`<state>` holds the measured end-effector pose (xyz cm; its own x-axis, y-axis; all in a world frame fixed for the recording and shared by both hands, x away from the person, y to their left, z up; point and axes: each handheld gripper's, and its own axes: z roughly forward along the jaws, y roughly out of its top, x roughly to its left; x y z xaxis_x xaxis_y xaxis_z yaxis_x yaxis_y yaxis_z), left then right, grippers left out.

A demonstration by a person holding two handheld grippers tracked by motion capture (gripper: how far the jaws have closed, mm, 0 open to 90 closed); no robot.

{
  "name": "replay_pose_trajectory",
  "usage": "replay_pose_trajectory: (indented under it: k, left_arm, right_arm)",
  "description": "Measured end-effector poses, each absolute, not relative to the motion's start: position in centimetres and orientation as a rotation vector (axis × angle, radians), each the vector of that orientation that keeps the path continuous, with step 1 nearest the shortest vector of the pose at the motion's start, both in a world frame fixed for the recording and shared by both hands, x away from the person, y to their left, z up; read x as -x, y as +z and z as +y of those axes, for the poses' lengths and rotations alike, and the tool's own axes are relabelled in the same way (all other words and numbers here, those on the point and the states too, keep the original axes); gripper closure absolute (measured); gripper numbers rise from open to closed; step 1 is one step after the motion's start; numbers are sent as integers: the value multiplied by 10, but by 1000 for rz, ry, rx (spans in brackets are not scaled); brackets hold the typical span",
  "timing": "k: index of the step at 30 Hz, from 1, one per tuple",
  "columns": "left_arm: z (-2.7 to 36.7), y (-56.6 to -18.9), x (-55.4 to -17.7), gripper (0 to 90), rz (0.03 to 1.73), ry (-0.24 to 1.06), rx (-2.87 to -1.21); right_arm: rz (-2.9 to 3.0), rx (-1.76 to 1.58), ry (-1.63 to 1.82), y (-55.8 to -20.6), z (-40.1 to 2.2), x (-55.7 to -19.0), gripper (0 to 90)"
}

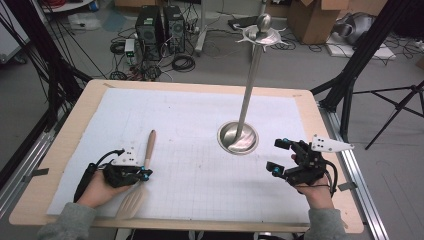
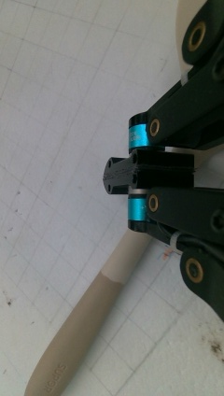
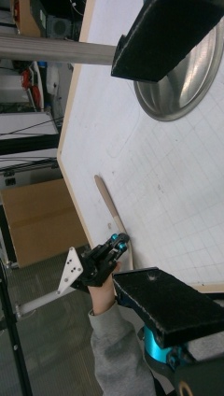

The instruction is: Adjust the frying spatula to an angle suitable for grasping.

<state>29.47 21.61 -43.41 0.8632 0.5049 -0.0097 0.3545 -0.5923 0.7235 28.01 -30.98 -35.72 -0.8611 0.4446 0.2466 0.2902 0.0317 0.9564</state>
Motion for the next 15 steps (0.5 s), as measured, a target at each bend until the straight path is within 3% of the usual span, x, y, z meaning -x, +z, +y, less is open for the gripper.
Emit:
replay_pose_trajectory:
  k: [9, 15]
  left_arm:
    - [224, -436, -296, 900, 640, 226, -2225]
    - [237, -423, -303, 900, 708, 320, -2085]
  right_arm:
    - [2173, -779, 1961, -357, -309, -281, 25]
    - [2178, -776, 1954, -358, -308, -283, 25]
